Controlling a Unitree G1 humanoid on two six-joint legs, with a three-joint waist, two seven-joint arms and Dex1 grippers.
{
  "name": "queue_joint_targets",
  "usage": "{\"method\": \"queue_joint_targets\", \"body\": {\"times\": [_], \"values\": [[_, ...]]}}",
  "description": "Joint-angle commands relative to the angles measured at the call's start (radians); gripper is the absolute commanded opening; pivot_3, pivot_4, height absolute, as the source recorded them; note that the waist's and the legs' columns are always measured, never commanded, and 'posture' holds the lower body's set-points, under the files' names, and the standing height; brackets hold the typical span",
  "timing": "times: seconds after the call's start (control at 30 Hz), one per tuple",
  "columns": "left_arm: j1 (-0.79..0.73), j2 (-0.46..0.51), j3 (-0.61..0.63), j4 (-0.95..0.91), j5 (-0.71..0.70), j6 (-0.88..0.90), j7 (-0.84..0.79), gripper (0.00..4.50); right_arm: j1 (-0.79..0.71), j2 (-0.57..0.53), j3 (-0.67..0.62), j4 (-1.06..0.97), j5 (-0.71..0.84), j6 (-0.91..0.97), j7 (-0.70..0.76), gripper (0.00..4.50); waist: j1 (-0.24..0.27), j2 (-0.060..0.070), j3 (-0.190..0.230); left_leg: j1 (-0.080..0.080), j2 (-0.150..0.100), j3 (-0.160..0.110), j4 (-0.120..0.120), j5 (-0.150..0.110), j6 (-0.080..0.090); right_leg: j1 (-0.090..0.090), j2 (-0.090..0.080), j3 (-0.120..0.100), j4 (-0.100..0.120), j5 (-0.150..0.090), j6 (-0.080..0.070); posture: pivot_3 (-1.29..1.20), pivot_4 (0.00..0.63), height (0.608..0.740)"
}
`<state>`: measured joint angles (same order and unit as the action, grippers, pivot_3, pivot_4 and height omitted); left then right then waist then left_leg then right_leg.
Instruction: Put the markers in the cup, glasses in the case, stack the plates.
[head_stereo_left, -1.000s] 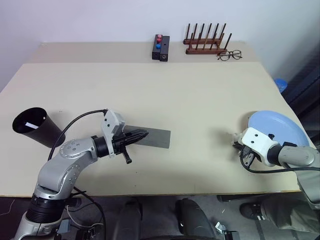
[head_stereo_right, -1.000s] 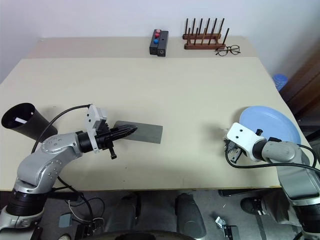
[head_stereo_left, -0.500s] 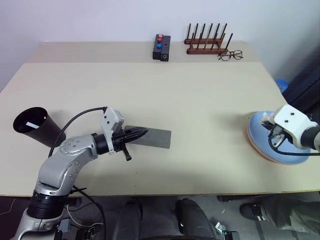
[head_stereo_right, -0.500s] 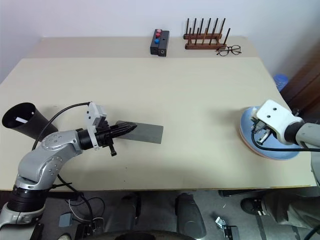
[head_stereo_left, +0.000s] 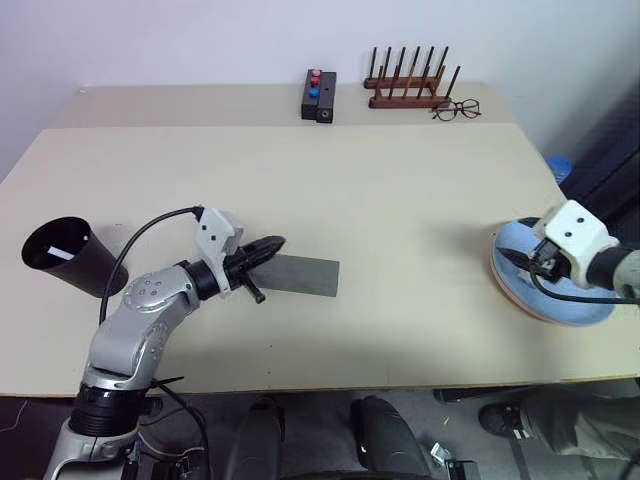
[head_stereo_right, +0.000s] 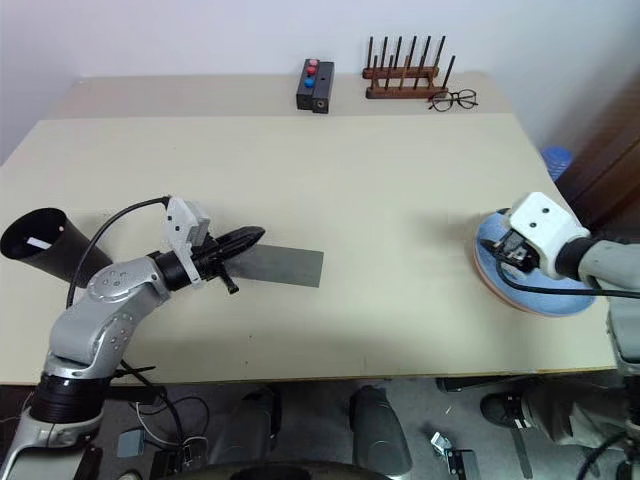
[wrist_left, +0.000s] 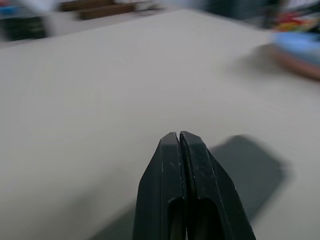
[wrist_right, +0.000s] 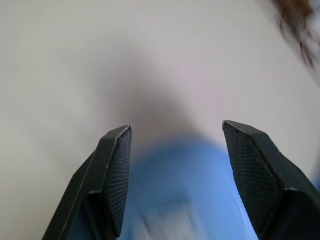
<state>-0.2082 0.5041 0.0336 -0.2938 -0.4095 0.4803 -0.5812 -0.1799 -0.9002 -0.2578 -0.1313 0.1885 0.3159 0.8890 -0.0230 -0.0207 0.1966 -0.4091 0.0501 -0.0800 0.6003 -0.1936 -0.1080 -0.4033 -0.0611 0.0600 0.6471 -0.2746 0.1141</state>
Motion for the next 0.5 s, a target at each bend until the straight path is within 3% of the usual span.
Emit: {"method": "queue_joint_targets", "body": {"times": [0.03, 0.5], "values": [[0.050, -0.006, 0.045, -0.036, 0.046, -0.056, 0.052, 0.00, -0.033, 0.031, 0.016, -0.041, 0.089, 0.004, 0.047, 2.90, 0.002, 0.000, 0.000, 0.000, 0.000, 0.000, 0.000, 0.000, 0.000, 0.000, 0.000, 0.000, 0.000, 0.000, 0.000, 0.00, 0.150, 0.740], [0.233, 0.040, 0.189, -0.116, 0.061, -0.078, 0.092, 0.00, -0.153, 0.095, 0.148, 0.137, 0.085, -0.104, 0.116, 2.90, 0.004, 0.000, 0.000, 0.000, 0.000, 0.000, 0.000, 0.000, 0.000, 0.000, 0.000, 0.000, 0.000, 0.000, -0.001, 0.00, 0.150, 0.740]]}}
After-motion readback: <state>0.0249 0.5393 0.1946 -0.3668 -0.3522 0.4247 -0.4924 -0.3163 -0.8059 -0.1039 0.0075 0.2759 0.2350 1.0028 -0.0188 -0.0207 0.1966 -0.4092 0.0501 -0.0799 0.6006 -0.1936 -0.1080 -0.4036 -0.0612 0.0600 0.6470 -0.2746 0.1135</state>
